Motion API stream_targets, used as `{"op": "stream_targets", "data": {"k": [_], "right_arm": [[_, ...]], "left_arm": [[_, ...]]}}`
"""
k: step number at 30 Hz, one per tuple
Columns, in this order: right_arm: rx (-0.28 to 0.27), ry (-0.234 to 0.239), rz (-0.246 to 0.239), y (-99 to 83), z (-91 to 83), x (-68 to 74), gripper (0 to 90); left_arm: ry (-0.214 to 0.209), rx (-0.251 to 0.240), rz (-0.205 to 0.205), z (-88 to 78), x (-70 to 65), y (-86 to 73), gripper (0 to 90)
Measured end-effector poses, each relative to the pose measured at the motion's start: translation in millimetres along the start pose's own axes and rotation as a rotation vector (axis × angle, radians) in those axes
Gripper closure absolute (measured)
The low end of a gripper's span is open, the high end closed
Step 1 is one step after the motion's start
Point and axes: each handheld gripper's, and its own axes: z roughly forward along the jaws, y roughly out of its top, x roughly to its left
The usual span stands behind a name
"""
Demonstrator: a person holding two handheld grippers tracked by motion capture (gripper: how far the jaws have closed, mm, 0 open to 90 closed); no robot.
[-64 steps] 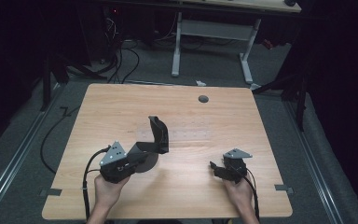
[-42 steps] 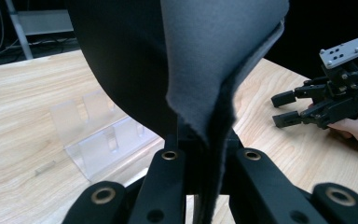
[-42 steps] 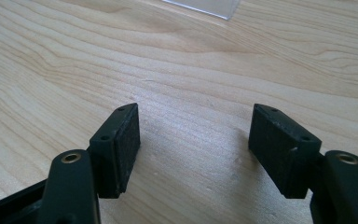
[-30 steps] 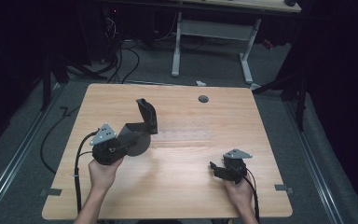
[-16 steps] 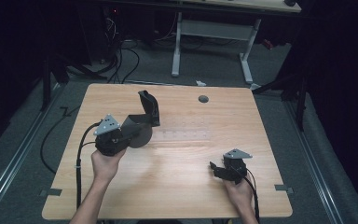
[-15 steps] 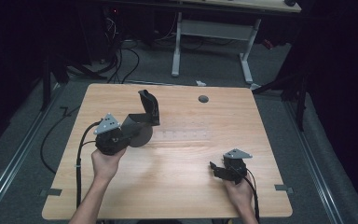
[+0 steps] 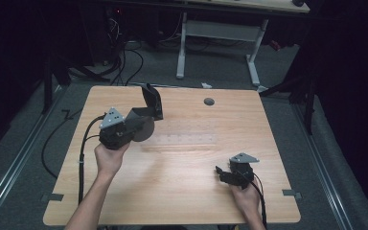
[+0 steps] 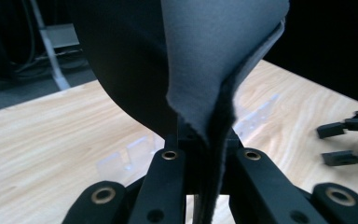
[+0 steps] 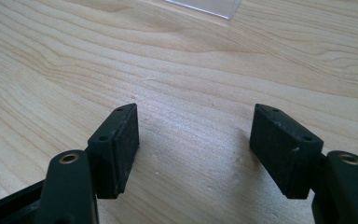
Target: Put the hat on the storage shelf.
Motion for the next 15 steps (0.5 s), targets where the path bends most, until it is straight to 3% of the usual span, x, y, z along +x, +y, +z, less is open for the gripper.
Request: {"op": "stream_targets", "data": {"k": [7,15], "right_arm": [[0.000,0.000,-0.001,0.0,-0.1,0.1,33.1],[0.002,0.000,0.000,0.0,-0.2,0.3,33.0]], "left_arm": [[0.056,-0.015,0.030,12.4,6.9,-5.5,86.0],[0.091,-0.013,0.030,22.0,15.4,-9.4,86.0]]}}
